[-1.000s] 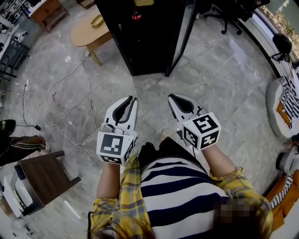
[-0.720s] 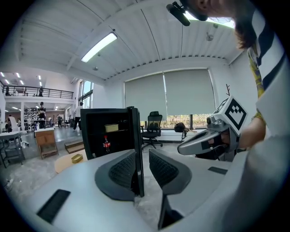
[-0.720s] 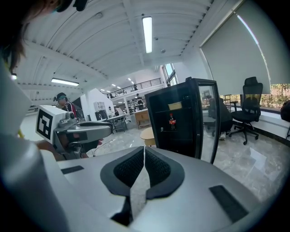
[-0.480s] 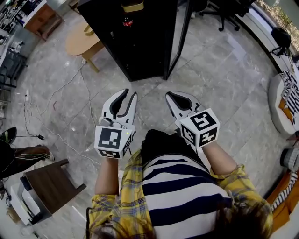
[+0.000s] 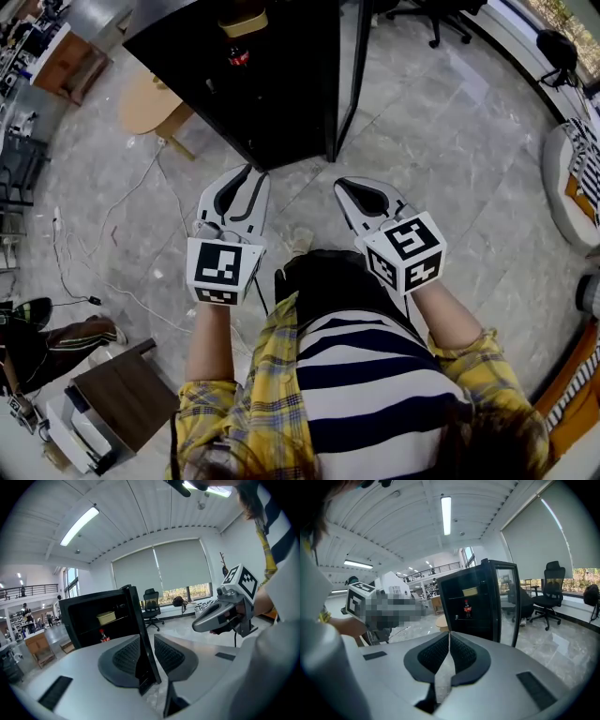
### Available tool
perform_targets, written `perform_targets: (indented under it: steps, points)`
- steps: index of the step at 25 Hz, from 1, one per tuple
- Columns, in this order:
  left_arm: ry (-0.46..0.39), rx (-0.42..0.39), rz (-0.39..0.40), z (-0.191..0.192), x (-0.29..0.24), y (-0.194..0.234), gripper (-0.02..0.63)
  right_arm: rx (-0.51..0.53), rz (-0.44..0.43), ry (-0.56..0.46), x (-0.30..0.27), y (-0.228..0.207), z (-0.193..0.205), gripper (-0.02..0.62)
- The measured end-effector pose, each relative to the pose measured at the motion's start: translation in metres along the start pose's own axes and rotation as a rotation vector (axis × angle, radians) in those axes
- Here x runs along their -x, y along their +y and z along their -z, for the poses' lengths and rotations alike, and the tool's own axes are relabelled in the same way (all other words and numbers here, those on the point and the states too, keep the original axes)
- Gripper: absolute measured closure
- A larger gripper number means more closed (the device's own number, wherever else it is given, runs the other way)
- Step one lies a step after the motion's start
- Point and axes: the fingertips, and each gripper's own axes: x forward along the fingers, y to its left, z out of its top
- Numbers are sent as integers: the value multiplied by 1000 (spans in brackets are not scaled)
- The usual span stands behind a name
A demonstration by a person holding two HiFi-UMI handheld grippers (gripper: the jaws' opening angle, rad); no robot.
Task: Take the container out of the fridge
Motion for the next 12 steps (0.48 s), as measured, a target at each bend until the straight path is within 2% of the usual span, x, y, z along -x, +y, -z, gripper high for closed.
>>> perform_targets:
  steps: [7,12]
  points:
    - [17,-100,48,-3,-42,47,520,-51,54,5,-42,-15,-10,566]
    - [43,-265,62,-4,-69,82,520,-92,88,-8,-75,-20,-23,566]
